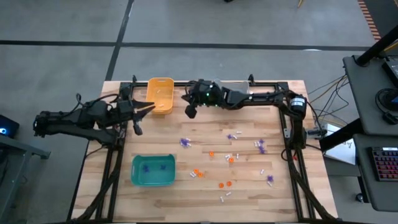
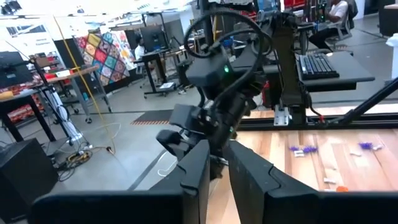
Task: Sort Halloween decoration
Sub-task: Put the white bone toy into the orange bin
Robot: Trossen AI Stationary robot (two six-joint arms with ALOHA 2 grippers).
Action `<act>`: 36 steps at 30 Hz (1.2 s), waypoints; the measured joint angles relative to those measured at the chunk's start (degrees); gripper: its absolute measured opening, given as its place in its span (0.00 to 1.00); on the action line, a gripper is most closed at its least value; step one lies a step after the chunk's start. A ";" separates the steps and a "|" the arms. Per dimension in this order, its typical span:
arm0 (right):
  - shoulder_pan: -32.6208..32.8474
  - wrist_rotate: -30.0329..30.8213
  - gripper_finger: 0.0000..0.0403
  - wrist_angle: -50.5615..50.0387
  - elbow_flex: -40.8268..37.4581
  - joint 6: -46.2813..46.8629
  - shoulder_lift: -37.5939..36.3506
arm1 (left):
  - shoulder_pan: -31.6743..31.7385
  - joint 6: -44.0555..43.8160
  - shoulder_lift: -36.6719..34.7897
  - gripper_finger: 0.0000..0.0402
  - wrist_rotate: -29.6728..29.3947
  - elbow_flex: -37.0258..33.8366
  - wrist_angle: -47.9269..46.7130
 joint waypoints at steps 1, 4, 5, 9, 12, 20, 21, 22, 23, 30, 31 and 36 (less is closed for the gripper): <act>-0.18 -0.01 0.02 0.08 0.49 -0.57 -0.01 | -0.01 0.03 0.00 0.10 0.00 0.00 0.07; -0.33 -0.02 0.02 0.33 1.58 -2.63 0.01 | -0.01 0.66 0.00 0.10 0.00 0.00 0.67; -0.33 0.00 0.02 0.53 1.80 -2.84 0.02 | -0.01 0.92 0.02 0.10 0.00 0.00 0.92; -0.33 -0.02 0.02 2.00 2.07 -3.96 0.01 | -0.01 2.05 0.20 0.10 0.00 0.00 2.45; -0.33 -0.01 0.02 3.78 2.05 -4.58 0.02 | 0.00 2.93 0.17 0.10 0.00 0.00 3.94; -0.33 -0.02 0.02 7.38 2.34 -5.99 0.89 | 0.00 4.35 0.17 0.10 -0.02 0.00 6.15; -0.33 -0.16 0.02 7.42 2.94 -6.04 1.37 | 0.01 4.35 0.17 0.10 -0.02 0.00 6.36; -0.33 -0.73 0.02 7.20 3.56 -6.11 2.34 | 0.01 4.44 0.17 0.10 -0.02 0.00 6.54; -0.33 -1.08 0.02 7.22 4.76 -6.28 3.82 | -0.01 4.52 0.17 0.10 0.00 0.00 6.69; -0.46 -1.06 0.02 6.95 15.11 -8.82 13.87 | 0.01 4.57 0.13 0.10 -0.02 0.00 6.94; -0.49 -1.06 0.02 6.55 17.15 -9.19 15.52 | 0.01 4.63 0.09 0.10 0.00 0.00 6.92; -1.09 -1.09 0.02 -2.11 28.67 -11.10 23.21 | 0.00 5.29 -0.13 0.10 -0.02 0.00 6.94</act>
